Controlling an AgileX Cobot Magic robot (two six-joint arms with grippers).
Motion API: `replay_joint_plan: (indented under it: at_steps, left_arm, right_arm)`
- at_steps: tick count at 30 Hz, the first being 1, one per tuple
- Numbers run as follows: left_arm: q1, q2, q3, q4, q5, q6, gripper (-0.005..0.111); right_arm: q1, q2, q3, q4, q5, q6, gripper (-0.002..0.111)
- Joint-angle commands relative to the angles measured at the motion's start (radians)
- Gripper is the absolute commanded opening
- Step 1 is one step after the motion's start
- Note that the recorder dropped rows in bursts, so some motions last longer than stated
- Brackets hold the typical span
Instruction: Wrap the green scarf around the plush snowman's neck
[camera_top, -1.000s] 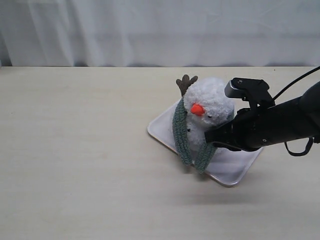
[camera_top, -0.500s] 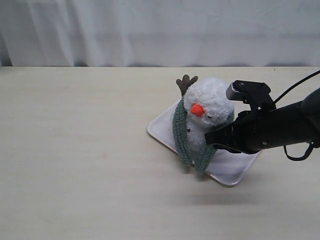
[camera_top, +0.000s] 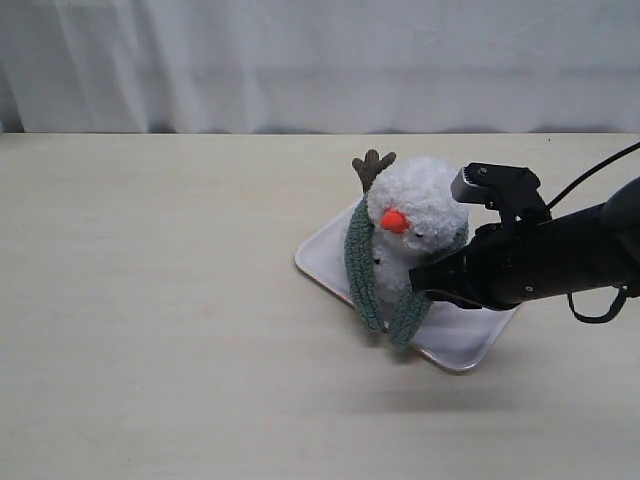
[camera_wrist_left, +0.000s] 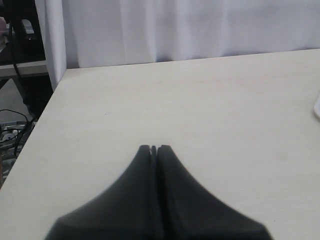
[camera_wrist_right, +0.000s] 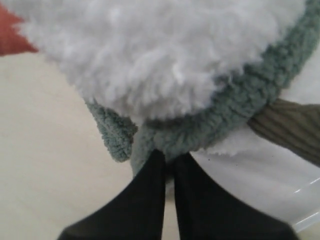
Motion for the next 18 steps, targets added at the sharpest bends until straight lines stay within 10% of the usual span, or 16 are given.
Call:
replay_joint_plan:
  at_steps: [1, 8, 18]
  left_arm:
    - [-0.007, -0.003, 0.003, -0.003, -0.012, 0.004, 0.0]
    - [-0.007, -0.003, 0.003, -0.003, -0.012, 0.004, 0.0]
    - [-0.007, -0.003, 0.003, -0.003, -0.012, 0.004, 0.0]
  right_arm:
    - [-0.002, 0.001, 0.004, 0.005, 0.022, -0.02, 0.02]
    - [-0.002, -0.034, -0.001, 0.005, 0.059, -0.02, 0.044]
    - [-0.002, -0.252, -0.001, 0.005, 0.184, -0.018, 0.045]
